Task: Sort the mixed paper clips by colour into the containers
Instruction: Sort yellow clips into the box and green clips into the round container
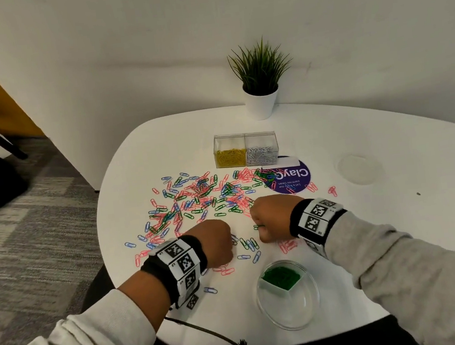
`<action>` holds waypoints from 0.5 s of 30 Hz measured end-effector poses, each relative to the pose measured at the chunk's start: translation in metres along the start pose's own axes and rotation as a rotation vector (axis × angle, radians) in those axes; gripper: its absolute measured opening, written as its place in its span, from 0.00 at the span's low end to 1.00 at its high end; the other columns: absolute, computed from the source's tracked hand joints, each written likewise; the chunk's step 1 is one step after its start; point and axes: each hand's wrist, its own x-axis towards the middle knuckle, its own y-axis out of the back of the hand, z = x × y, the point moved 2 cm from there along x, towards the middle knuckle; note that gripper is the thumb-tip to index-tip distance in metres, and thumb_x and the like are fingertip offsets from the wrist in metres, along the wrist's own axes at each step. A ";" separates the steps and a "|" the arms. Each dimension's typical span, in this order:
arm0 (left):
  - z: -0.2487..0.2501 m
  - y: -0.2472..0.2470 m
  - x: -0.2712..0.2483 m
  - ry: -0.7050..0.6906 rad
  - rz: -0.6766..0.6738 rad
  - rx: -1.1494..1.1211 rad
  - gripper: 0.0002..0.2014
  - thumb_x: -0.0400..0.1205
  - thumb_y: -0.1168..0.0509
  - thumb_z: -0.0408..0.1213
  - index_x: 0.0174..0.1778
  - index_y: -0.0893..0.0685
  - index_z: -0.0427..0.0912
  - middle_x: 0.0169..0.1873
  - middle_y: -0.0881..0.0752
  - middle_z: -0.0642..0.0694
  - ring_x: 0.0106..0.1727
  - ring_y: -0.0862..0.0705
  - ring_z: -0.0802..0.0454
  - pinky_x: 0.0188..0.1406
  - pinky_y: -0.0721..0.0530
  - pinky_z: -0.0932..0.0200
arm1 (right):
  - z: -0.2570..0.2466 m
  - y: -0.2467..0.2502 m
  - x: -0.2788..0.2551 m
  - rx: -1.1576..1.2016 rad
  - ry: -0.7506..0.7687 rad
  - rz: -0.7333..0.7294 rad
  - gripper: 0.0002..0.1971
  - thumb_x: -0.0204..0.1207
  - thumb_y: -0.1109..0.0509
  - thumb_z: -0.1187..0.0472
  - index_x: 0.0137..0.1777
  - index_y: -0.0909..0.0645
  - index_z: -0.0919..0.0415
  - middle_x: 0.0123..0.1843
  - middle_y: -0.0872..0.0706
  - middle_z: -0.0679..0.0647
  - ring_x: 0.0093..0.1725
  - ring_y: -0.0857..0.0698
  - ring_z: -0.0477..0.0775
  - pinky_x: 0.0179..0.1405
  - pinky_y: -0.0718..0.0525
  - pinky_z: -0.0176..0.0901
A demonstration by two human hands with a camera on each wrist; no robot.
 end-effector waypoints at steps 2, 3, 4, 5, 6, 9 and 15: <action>-0.002 0.002 -0.001 -0.020 0.042 -0.002 0.10 0.78 0.38 0.35 0.50 0.14 0.37 0.47 0.13 0.44 0.49 0.15 0.46 0.44 0.17 0.56 | 0.000 0.011 -0.021 0.128 0.026 0.094 0.08 0.74 0.30 0.55 0.45 0.20 0.59 0.47 0.18 0.54 0.44 0.16 0.58 0.45 0.15 0.52; -0.004 0.004 -0.003 -0.024 0.078 -0.022 0.09 0.79 0.37 0.35 0.51 0.14 0.41 0.49 0.14 0.46 0.51 0.16 0.47 0.44 0.18 0.57 | -0.001 0.015 -0.034 0.170 0.043 0.132 0.06 0.74 0.30 0.55 0.45 0.21 0.56 0.47 0.19 0.51 0.45 0.17 0.55 0.45 0.16 0.49; -0.006 0.006 -0.004 -0.023 0.118 -0.051 0.08 0.81 0.37 0.37 0.52 0.16 0.46 0.49 0.15 0.50 0.51 0.18 0.50 0.43 0.21 0.58 | -0.003 0.016 -0.047 0.190 0.057 0.139 0.05 0.74 0.30 0.55 0.44 0.23 0.53 0.46 0.20 0.48 0.44 0.19 0.52 0.44 0.18 0.45; -0.008 0.008 -0.004 -0.023 0.160 -0.075 0.07 0.82 0.37 0.39 0.53 0.17 0.50 0.49 0.17 0.52 0.51 0.19 0.51 0.43 0.23 0.59 | -0.007 0.015 -0.060 0.197 0.076 0.126 0.05 0.74 0.30 0.54 0.44 0.23 0.51 0.46 0.21 0.46 0.44 0.20 0.50 0.43 0.20 0.42; -0.010 0.010 -0.005 -0.027 0.194 -0.080 0.06 0.83 0.37 0.41 0.54 0.18 0.52 0.49 0.18 0.53 0.51 0.20 0.52 0.44 0.24 0.59 | -0.012 0.012 -0.072 0.188 0.094 0.102 0.04 0.74 0.30 0.54 0.44 0.23 0.51 0.47 0.21 0.46 0.44 0.20 0.50 0.43 0.21 0.41; -0.008 0.010 -0.004 -0.037 0.198 0.037 0.10 0.84 0.39 0.41 0.57 0.16 0.48 0.52 0.15 0.51 0.53 0.18 0.50 0.46 0.23 0.58 | -0.024 -0.005 -0.095 0.120 0.122 0.051 0.04 0.76 0.33 0.55 0.47 0.21 0.54 0.49 0.21 0.48 0.43 0.20 0.52 0.42 0.19 0.44; 0.005 -0.007 -0.008 -0.061 0.176 0.260 0.10 0.84 0.42 0.35 0.56 0.18 0.42 0.53 0.17 0.46 0.54 0.18 0.46 0.44 0.28 0.58 | -0.023 -0.035 -0.102 0.095 0.119 0.081 0.10 0.85 0.41 0.56 0.61 0.21 0.53 0.55 0.24 0.49 0.49 0.20 0.54 0.50 0.20 0.49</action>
